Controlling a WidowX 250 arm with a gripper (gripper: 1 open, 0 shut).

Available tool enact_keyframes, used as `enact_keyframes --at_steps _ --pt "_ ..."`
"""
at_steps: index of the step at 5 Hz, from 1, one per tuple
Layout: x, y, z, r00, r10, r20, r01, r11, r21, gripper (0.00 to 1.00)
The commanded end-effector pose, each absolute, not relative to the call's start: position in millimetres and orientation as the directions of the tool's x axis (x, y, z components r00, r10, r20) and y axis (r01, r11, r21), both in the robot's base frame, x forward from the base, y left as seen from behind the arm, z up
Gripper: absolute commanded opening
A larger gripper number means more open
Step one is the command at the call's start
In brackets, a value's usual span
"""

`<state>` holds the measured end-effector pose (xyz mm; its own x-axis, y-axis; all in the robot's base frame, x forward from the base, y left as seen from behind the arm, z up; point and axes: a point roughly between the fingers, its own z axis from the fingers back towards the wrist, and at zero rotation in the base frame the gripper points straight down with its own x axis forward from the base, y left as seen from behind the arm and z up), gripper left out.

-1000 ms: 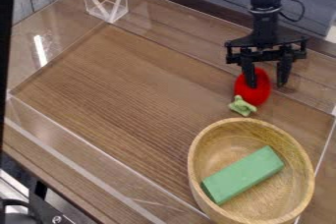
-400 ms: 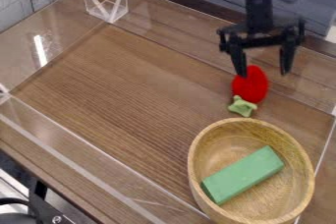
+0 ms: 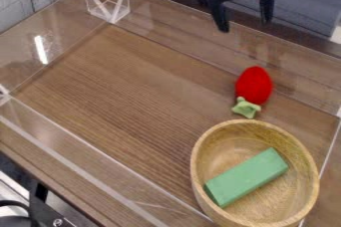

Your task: Move the red object to the right side of the table

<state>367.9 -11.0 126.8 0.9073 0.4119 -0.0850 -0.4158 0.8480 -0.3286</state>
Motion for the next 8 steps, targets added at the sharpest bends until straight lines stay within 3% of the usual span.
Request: enact_keyframes --at_steps 1,4,6,8 --pt "366 -7 167.3 0.933 0.36 0.021 -0.33 0.875 -0.356 1.0" --pt "352 -6 165.0 0.971 0.237 0.022 -0.217 0.921 -0.324 1.0" --pt "336 -1 185.4 0.987 0.159 0.022 -0.145 0.942 -0.304 1.0" --pt "322 -18 158.7 0.99 0.143 0.01 -0.134 0.951 -0.277 1.0"
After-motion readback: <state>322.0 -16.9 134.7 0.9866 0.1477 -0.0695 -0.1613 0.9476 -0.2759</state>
